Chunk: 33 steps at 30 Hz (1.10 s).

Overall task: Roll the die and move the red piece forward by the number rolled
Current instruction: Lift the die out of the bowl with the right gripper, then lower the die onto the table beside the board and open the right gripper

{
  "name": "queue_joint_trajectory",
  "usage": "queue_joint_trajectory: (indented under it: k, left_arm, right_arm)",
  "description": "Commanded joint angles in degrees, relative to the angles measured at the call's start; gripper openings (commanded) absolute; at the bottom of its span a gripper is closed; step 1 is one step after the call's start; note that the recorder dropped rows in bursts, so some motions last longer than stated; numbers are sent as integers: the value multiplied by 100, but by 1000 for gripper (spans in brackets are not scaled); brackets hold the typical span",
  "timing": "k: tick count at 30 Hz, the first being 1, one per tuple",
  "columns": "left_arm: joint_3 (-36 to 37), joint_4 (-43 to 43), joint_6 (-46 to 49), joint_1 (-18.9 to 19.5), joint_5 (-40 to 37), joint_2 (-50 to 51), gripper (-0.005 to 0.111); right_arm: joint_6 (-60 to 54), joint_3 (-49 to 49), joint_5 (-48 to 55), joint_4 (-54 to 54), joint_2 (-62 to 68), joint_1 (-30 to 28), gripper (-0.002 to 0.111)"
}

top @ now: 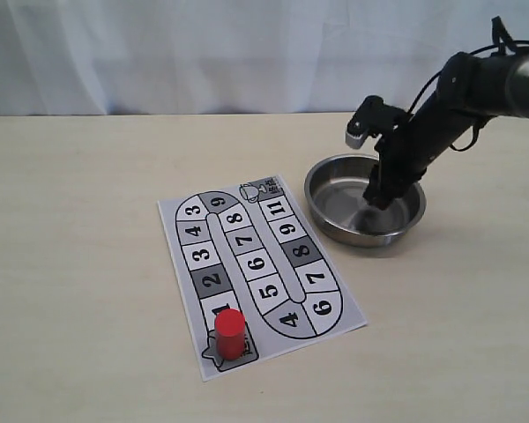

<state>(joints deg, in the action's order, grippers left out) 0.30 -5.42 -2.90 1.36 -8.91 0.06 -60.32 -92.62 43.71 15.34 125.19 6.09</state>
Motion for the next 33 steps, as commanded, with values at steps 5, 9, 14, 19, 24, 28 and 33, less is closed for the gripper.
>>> queue_joint_trajectory:
  k: [5, 9, 14, 19, 24, 28, 33]
  left_arm:
    - [-30, 6, -12, -1, 81, -6, 0]
    - [-30, 6, -12, -1, 81, -6, 0]
    - [-30, 6, -12, -1, 81, -6, 0]
    - [-30, 6, -12, -1, 81, -6, 0]
    - [-30, 6, -12, -1, 69, -6, 0]
    - [-30, 6, -12, -1, 69, -6, 0]
    - [-30, 6, -12, -1, 69, -6, 0]
  right_arm:
    - [2449, -68, 207, 281, -862, 0, 4]
    - [3766, -68, 674, -361, -1088, 0, 4]
    - [5234, 90, 1339, -1197, -1280, 0, 4]
    - [6437, 869, 1067, -2301, -1695, 0, 4]
    - [7647, 1731, 792, -4054, -2118, 0, 4]
    - [9185, 2227, 963, -5773, -2221, 0, 4]
    - [9273, 2675, 833, -6134, -2209, 0, 4]
